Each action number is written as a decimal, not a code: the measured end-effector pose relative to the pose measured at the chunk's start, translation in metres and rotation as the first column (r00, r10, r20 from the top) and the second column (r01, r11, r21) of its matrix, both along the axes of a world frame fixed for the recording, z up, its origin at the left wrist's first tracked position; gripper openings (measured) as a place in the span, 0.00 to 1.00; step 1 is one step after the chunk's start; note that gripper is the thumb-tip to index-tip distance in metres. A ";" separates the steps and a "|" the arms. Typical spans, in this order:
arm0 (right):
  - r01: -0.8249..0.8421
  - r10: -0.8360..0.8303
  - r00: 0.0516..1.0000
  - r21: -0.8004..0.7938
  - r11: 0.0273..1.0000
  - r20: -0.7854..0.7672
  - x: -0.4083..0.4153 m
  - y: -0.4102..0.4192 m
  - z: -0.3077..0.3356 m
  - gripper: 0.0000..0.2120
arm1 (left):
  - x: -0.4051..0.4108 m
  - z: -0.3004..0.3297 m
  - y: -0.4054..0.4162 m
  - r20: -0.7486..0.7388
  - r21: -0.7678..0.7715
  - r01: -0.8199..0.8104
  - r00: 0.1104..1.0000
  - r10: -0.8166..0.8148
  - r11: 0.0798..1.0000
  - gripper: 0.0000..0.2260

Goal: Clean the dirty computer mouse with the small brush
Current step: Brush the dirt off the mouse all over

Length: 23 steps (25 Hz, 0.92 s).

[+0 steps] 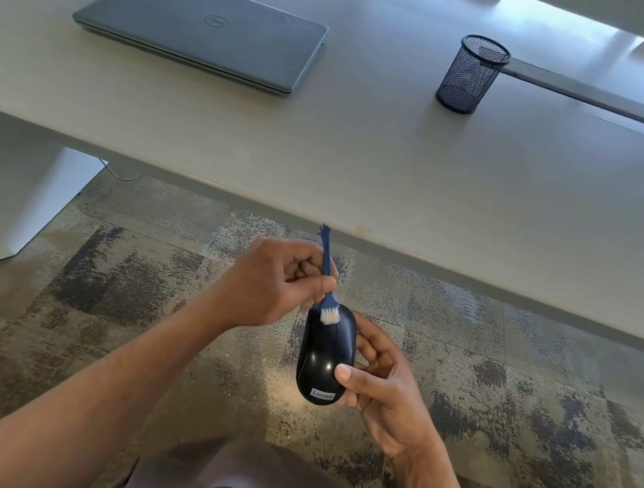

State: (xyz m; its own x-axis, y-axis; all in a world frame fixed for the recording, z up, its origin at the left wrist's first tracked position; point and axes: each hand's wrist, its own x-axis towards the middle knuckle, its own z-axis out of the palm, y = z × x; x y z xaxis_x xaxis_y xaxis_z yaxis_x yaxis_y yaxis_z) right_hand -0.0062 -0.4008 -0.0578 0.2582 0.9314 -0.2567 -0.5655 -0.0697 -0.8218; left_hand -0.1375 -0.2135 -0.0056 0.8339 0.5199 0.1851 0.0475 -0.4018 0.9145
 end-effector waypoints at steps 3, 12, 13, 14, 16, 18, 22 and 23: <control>-0.007 0.007 1.000 -0.021 1.000 0.008 -0.002 -0.001 -0.002 0.32 | 0.010 0.003 0.002 -0.070 0.068 -0.112 0.991 0.117 0.991 0.04; -0.026 0.026 0.999 0.001 1.000 -0.036 -0.001 -0.004 0.001 0.35 | 0.015 0.003 0.007 -0.058 0.005 -0.078 0.995 0.078 0.997 0.08; -0.020 0.020 0.999 0.011 1.000 -0.048 -0.001 -0.005 0.003 0.35 | 0.014 0.003 0.007 -0.036 -0.003 -0.121 0.992 0.121 0.993 0.09; -0.008 0.009 0.998 0.024 1.000 -0.059 0.000 -0.005 0.005 0.36 | 0.012 0.004 0.006 0.014 -0.060 -0.147 0.989 0.148 0.987 0.09; 0.022 -0.018 0.997 0.050 0.999 -0.077 0.004 -0.004 0.010 0.36 | 0.006 0.006 0.006 0.145 -0.214 -0.133 0.975 0.166 0.968 0.08; 0.061 -0.056 0.994 0.050 0.997 -0.094 0.010 -0.002 0.014 0.32 | -0.002 0.008 0.004 0.235 -0.255 -0.069 0.963 0.131 0.964 0.08; 0.116 -0.111 0.986 0.032 0.993 -0.123 0.020 0.006 0.021 0.27 | -0.023 0.005 -0.008 0.347 -0.219 0.044 0.937 0.035 0.975 0.08; 0.125 -0.119 0.984 0.041 0.991 -0.132 0.022 0.006 0.022 0.25 | -0.027 0.002 -0.013 0.372 -0.205 0.077 0.928 0.005 0.976 0.07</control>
State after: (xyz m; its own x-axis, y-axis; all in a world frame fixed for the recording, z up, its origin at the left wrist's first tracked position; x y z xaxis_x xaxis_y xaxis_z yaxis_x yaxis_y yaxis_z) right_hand 0.0155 -0.3947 -0.0355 0.3385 0.9070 -0.2504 -0.6688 0.0447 -0.7421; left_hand -0.1645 -0.2260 -0.0036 0.7464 0.5522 0.3713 -0.3197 -0.1918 0.9279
